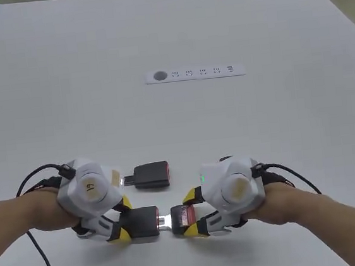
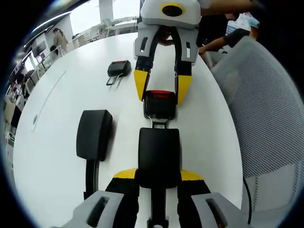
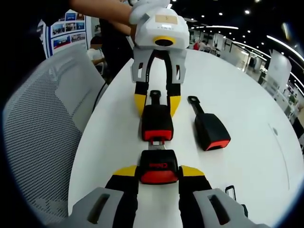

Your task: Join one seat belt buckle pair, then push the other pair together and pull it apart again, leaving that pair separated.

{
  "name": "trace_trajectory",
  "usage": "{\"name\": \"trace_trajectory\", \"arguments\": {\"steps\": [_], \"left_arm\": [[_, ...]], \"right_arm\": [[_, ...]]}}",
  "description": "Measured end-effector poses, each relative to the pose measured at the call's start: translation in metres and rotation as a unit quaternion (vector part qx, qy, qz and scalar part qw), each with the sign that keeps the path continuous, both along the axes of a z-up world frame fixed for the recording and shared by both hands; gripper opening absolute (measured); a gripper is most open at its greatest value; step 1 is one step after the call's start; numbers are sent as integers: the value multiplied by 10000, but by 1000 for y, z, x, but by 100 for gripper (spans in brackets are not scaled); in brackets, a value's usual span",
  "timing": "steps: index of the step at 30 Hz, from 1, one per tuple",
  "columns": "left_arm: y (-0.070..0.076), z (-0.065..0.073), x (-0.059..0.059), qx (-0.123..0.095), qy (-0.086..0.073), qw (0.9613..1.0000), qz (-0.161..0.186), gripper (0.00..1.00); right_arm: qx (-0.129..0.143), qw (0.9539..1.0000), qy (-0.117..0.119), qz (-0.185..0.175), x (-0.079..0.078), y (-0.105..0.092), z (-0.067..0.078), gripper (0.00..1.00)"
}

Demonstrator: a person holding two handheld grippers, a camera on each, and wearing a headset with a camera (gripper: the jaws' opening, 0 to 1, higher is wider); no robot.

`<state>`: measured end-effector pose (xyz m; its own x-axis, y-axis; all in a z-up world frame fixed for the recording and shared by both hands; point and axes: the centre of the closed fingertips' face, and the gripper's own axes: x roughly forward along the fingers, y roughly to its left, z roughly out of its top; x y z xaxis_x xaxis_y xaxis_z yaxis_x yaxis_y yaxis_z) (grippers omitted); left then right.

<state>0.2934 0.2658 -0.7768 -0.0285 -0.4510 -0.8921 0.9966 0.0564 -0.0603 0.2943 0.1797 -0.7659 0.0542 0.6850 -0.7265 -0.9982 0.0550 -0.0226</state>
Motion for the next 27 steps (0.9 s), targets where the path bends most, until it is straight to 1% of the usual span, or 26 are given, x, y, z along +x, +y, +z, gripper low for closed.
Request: {"name": "trace_trajectory", "arguments": {"steps": [5,14,17,19,25,27], "left_arm": [[0,0,0,-13,-1,10000,-2,30],[-3,2,-4,48,15,10000,-66,29],[-2,1,-4,44,18,10000,-60,29],[-2,1,-4,37,39,10000,-15,29],[-2,1,-3,18,20,10000,-4,29],[-2,1,-3,20,26,10000,-15,29]], "right_arm": [[8,10000,50,-45,-1,0,0,28],[-3,9999,105,-65,-2,5,0,27],[23,9999,116,-70,-3,6,1,27],[89,9999,101,-44,-3,10,2,27],[110,9998,149,-68,-4,15,0,27],[125,9998,128,-54,-3,16,0,27]]}}
